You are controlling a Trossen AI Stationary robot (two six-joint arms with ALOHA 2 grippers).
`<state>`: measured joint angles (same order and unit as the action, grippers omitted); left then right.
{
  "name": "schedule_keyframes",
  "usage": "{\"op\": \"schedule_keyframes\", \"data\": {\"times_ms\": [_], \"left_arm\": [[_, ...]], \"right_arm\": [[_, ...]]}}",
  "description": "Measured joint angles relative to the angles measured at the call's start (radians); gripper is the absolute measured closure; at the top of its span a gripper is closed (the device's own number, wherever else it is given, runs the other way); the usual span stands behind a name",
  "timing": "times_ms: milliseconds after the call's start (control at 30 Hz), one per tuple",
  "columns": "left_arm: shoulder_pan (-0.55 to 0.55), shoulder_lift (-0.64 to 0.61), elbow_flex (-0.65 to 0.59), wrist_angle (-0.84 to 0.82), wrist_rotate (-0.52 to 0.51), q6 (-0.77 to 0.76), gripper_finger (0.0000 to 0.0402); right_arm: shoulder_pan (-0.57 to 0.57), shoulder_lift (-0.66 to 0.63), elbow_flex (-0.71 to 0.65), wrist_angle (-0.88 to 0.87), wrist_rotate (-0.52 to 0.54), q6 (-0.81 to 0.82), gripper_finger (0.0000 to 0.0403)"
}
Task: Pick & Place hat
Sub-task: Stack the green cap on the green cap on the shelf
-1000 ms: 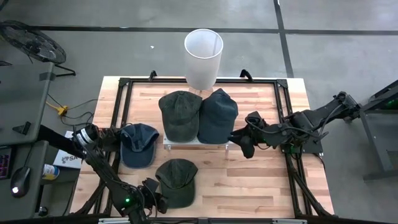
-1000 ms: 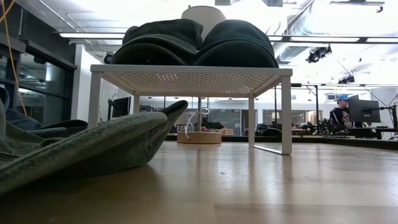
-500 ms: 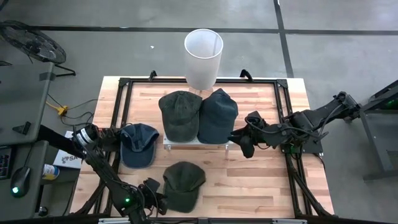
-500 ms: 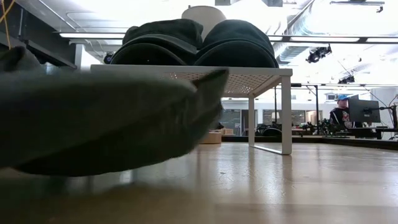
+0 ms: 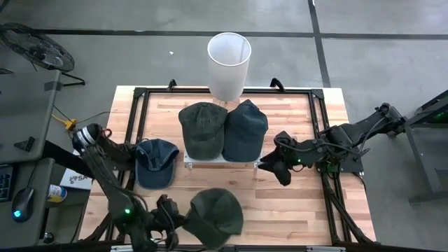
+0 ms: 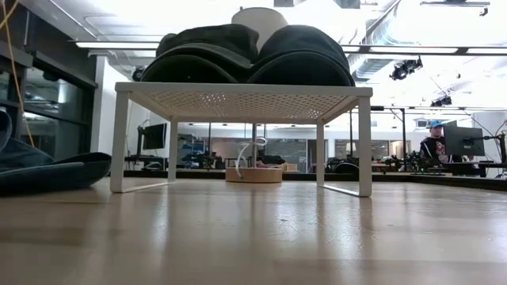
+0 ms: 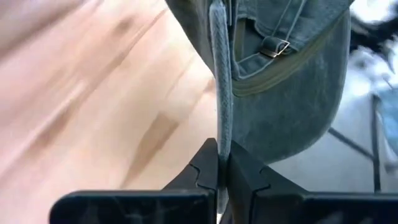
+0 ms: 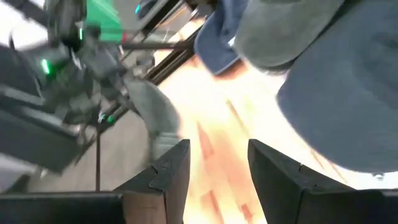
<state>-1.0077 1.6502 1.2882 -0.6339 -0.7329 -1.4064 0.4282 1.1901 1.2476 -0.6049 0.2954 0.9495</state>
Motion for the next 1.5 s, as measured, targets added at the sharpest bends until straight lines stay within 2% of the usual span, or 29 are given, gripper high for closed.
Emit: {"op": "schedule_keyframes", "data": {"times_ms": [167,300,500,667,867,1000,1133,1300,1433,1500], "left_arm": [[0.000,-0.093,0.069,0.010,0.021,0.319,0.0396],[0.004,-0.149,0.122,0.034,0.070,0.503,0.0396],[0.079,-0.202,0.170,0.213,0.219,0.706,0.0396],[0.190,-0.201,0.192,0.392,0.393,0.818,0.0396],[0.352,-0.200,0.194,0.498,0.593,0.783,0.0396],[0.431,-0.199,0.194,0.514,0.742,0.670,0.0391],[0.462,-0.190,0.194,0.508,0.876,0.552,0.0395],[0.455,-0.167,0.194,0.522,0.951,0.429,0.0396],[0.458,-0.137,0.193,0.575,0.980,0.376,0.0396],[0.468,-0.108,0.195,0.666,1.006,0.354,0.0396]], "right_arm": [[0.009,0.000,0.000,0.053,-0.089,-0.118,0.0249],[0.036,0.000,0.000,0.186,-0.123,-0.277,0.0249],[0.104,0.000,0.000,0.449,-0.131,-0.688,0.0249],[0.144,0.000,0.000,0.622,-0.132,-1.009,0.0249],[0.178,-0.001,0.000,0.663,-0.138,-1.217,0.0249],[0.195,-0.001,0.000,0.648,-0.138,-1.274,0.0250],[0.217,-0.013,0.000,0.601,-0.115,-1.290,0.0250],[0.248,-0.059,0.000,0.488,-0.105,-1.273,0.0250],[0.278,-0.087,0.000,0.469,-0.170,-1.257,0.0250],[0.293,-0.092,0.000,0.470,-0.205,-1.264,0.0249]]}}
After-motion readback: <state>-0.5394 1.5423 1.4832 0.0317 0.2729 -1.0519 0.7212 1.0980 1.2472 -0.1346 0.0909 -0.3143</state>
